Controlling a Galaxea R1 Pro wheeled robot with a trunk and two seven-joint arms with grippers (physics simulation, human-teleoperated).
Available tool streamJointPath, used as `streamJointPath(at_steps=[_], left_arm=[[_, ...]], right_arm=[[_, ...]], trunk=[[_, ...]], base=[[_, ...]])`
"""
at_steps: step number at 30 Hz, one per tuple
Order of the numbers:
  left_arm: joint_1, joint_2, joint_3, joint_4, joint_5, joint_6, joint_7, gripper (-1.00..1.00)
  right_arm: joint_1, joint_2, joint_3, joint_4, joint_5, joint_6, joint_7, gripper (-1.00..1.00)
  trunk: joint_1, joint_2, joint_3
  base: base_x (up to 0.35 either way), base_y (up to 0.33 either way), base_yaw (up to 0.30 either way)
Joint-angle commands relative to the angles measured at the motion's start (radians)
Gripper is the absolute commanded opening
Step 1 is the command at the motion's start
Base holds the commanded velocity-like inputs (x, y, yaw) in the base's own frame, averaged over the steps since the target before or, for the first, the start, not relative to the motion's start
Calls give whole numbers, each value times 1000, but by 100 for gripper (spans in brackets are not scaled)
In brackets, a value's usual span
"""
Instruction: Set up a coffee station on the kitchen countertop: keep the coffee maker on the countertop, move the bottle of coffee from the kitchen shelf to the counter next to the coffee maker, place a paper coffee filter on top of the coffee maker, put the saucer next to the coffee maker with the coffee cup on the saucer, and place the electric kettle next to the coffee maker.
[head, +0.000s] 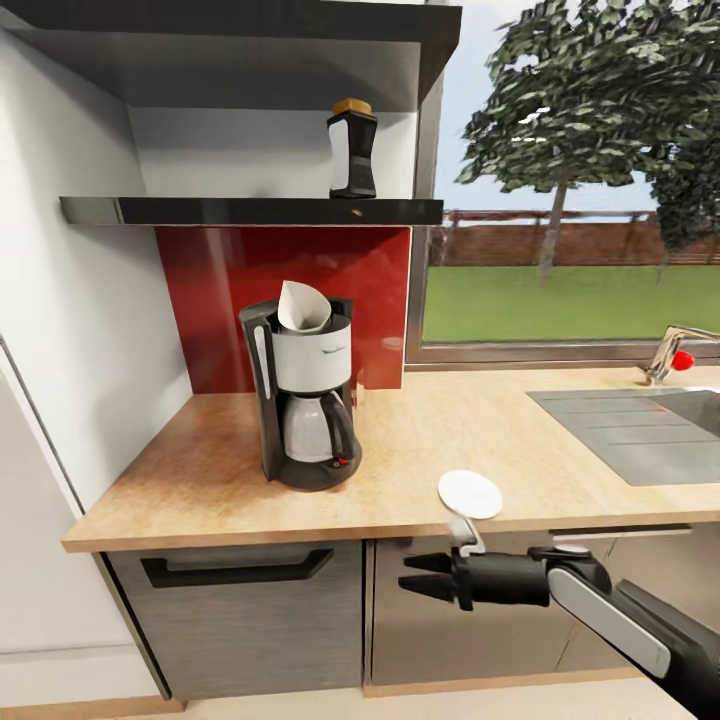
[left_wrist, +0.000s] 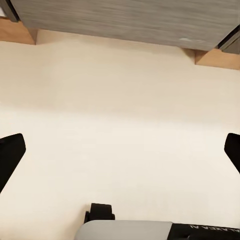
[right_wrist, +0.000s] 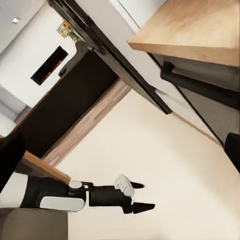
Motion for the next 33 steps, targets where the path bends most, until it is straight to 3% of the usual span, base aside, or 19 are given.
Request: streamJointPath(at_steps=[1, 4, 5, 7, 8, 9, 11, 13, 17, 20, 23, 27, 28, 31, 33], left_arm=[[0, -1, 7, -1, 2, 1, -10, 100], [0, -1, 7, -1, 2, 1, -11, 100], [0, 0, 7, -1, 2, 1, -11, 100], [0, -1, 7, -1, 2, 2, -12, 100], [0, -1, 7, -1, 2, 2, -12, 100], [0, 0, 7, -1, 2, 2, -12, 100], [0, 0, 7, -1, 2, 2, -12, 100], [0, 0, 8, -1, 2, 2, -13, 100], [0, 0, 8, -1, 2, 2, -12, 100], [0, -1, 9, -1, 2, 2, -12, 100], [0, -1, 9, -1, 2, 2, -12, 100], [0, -1, 9, -1, 2, 2, -12, 100], [0, -2, 11, -1, 2, 2, -11, 100], [0, -1, 12, -1, 2, 2, -11, 100], [0, -2, 12, -1, 2, 2, -11, 100]], right_arm=[[2, -2, 2, 17, -11, 7, 6, 100], [24, -11, 2, 118, -9, -15, 63, 100], [44, -34, 7, 337, -9, -121, 189, 100], [64, -40, 9, 445, -3, -153, 248, 100], [87, -44, 10, 558, 13, -195, 317, 100], [97, -45, 11, 612, 25, -220, 354, 100], [123, -49, 12, 837, 73, -338, 502, 100], [133, -48, 12, 1084, 96, -449, 618, 100], [139, -47, 10, 1298, 106, -526, 681, 100], [149, -49, 9, 1359, 110, -556, 682, 100], [165, -49, 8, 1379, 110, -566, 621, 100], [179, -51, 4, 1395, 106, -569, 468, 100], [184, -52, 3, 1400, 85, -569, 314, 100], [186, -53, 1, 1402, 72, -569, 205, 100], [186, -53, 1, 1402, 70, -569, 184, 100]], trunk=[[0, -1, -1], [0, -1, -1], [0, -1, -1], [0, -1, -1], [0, -1, -1], [0, -1, -1], [0, -1, -1], [0, -1, -1], [0, -1, -1], [0, -1, -1], [0, -1, -1], [0, -1, -1], [0, -1, -1], [0, -1, -1], [0, -1, -1]], base=[[-8, -3, 0], [-5, -2, 0], [0, 0, 0], [0, 0, 0], [0, 0, 0], [0, 0, 0], [0, 0, 0], [0, 0, 0], [0, 0, 0], [0, 0, 0], [0, 0, 0], [0, 0, 0], [0, 0, 0], [0, 0, 0], [0, 0, 0]])
